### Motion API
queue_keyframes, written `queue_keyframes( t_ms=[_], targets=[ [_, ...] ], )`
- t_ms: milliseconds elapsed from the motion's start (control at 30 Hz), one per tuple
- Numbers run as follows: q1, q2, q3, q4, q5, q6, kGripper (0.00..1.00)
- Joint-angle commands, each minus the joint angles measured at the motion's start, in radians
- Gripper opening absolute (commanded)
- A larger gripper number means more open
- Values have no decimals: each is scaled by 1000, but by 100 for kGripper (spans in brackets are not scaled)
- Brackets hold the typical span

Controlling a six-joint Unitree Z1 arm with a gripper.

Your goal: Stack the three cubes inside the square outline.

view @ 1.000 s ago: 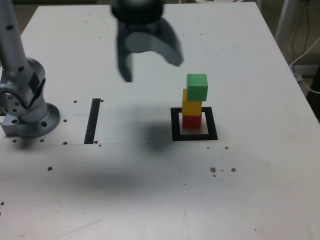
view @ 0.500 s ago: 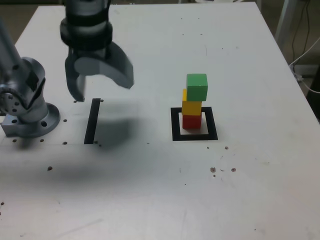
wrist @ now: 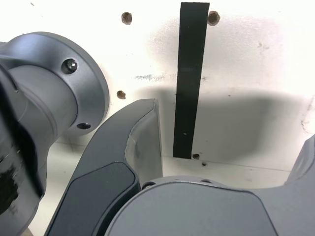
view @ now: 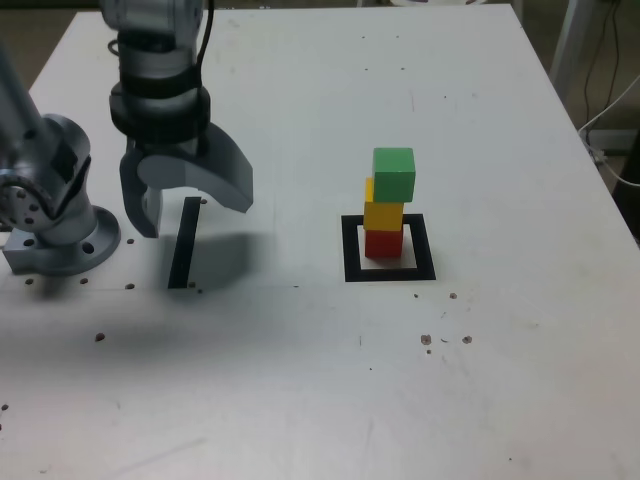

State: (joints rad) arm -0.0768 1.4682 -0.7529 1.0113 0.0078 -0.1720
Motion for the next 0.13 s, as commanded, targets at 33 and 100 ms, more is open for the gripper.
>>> queue_keyframes(
  t_ms=[33, 100],
  targets=[
    [2, 4, 13, -17, 0, -1, 99],
    [2, 3, 20, -25, 0, -1, 99]
  ],
)
